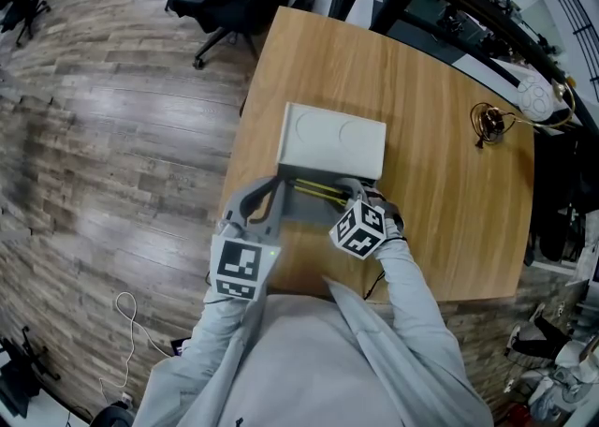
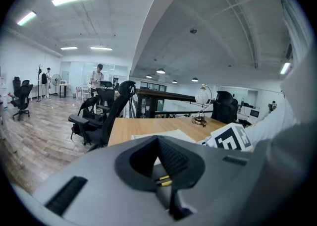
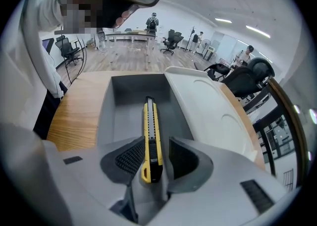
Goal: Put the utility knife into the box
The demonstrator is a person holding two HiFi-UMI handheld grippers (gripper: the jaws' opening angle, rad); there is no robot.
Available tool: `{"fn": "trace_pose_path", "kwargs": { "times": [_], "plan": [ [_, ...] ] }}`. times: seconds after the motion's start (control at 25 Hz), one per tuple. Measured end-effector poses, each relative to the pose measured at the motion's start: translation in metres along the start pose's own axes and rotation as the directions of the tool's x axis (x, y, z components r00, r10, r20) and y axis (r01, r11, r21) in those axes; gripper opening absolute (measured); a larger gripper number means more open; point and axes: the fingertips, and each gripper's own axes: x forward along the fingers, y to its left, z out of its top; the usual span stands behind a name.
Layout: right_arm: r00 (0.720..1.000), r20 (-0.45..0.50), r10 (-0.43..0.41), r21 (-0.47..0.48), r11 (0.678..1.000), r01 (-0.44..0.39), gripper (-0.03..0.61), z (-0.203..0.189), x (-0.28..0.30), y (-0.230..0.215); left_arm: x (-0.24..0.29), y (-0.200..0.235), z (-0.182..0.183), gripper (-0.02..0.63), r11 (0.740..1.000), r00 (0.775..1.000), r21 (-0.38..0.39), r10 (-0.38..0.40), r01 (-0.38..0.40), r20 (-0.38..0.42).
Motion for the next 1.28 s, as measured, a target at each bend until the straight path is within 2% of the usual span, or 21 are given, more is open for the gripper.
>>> {"fn": "trace_pose_path", "kwargs": {
  "times": [0.44, 0.72, 0.84, 1.08, 1.28],
  "plan": [
    [0.986, 0.109, -0.127, 0.039, 0.992, 0.124, 0.143, 0.022, -0.045, -0.017, -0.005, -0.004, 0.012, 0.018, 1.000, 1.000, 0.025, 0.000, 0.000, 0.027],
    [0.950, 0.195, -0.244, 0.113, 0.968, 0.226, 0.143, 0.035, -0.086, -0.030, -0.008, -0.006, 0.020, 0.018, 0.999, 0.999, 0.051, -0.005, 0.002, 0.042],
    [0.921, 0.243, -0.305, 0.176, 0.947, 0.267, 0.143, 0.039, -0.108, -0.038, -0.007, -0.008, 0.025, 0.018, 0.998, 0.999, 0.065, -0.012, 0.008, 0.049],
    [0.833, 0.319, -0.452, 0.317, 0.879, 0.355, 0.143, 0.041, -0.155, -0.057, -0.006, -0.016, 0.034, 0.018, 0.997, 0.997, 0.078, -0.031, 0.026, 0.065],
    [0.765, 0.370, -0.527, 0.456, 0.820, 0.344, 0.141, 0.040, -0.185, -0.063, -0.004, -0.022, 0.038, 0.018, 0.995, 0.996, 0.087, -0.047, 0.041, 0.071]
  ]
}}
